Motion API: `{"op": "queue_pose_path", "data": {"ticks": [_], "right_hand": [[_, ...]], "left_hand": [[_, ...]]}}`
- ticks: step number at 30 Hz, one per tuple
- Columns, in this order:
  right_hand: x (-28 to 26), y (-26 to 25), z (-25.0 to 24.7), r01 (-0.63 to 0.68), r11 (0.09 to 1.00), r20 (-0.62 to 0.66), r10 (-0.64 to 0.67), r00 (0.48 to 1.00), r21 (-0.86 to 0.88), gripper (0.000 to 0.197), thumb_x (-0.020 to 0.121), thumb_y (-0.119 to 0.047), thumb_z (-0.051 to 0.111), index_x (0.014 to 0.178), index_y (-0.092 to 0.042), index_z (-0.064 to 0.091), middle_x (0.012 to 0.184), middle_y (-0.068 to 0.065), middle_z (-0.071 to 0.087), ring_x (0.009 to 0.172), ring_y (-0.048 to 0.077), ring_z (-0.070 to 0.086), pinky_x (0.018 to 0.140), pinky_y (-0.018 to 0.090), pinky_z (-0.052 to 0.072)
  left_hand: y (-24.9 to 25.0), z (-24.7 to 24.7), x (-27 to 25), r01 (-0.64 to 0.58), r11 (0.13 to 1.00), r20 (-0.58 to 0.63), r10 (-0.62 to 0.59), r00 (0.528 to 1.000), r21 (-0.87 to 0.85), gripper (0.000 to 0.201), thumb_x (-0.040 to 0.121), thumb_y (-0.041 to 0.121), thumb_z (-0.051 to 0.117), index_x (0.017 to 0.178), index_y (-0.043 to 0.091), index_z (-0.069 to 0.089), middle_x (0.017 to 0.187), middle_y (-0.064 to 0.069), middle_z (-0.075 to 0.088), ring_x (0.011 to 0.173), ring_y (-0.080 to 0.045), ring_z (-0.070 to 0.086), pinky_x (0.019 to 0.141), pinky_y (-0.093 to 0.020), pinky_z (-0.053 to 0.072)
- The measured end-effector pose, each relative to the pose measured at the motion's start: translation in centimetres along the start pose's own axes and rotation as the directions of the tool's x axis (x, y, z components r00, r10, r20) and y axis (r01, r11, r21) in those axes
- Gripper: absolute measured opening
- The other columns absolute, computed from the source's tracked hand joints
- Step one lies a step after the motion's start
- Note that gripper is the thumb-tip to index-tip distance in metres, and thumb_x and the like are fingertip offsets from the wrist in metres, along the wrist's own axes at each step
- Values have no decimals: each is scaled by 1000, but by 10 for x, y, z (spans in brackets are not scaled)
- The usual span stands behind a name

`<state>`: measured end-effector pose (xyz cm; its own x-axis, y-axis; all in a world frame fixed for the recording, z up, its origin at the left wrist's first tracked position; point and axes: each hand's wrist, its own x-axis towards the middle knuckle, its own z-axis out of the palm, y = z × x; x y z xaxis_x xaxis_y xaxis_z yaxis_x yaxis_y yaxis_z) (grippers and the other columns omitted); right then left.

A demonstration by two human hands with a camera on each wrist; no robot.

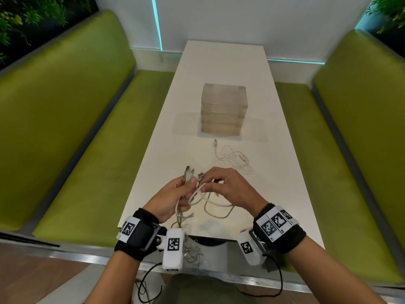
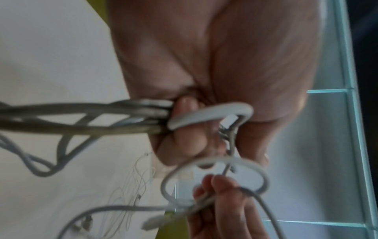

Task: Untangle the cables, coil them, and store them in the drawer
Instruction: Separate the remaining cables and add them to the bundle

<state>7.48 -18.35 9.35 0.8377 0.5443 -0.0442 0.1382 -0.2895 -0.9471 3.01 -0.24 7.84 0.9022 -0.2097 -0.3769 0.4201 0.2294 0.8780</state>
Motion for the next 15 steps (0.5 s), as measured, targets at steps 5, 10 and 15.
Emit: {"op": "queue_pose_path", "data": {"ticks": [5,10,15], "right_hand": [[-19,13,-4,7,964,221,55,974,-267,13,73,-24,79,84,-19,77,83,-8,65,77,1,53,69,14,39],[-42,42,22,56,837,425,218,879,-544,20,81,-27,71,97,-14,74,98,-1,60,81,7,50,74,26,42],[-48,58,37,13,798,334,238,912,-603,18,85,-26,66,97,-12,69,104,6,57,88,20,57,70,26,35]], "left_hand": [[8,-17,-2,-143,985,-206,120,971,-101,23,82,38,56,78,17,47,56,8,40,44,-4,27,39,-15,23],[12,-19,-1,-206,972,-191,181,965,-117,25,86,36,53,75,18,41,57,7,33,44,-5,21,38,-16,19],[7,-2,0,-198,978,-142,189,972,-58,27,86,38,53,75,18,40,59,7,32,46,-6,20,39,-17,20]]}}
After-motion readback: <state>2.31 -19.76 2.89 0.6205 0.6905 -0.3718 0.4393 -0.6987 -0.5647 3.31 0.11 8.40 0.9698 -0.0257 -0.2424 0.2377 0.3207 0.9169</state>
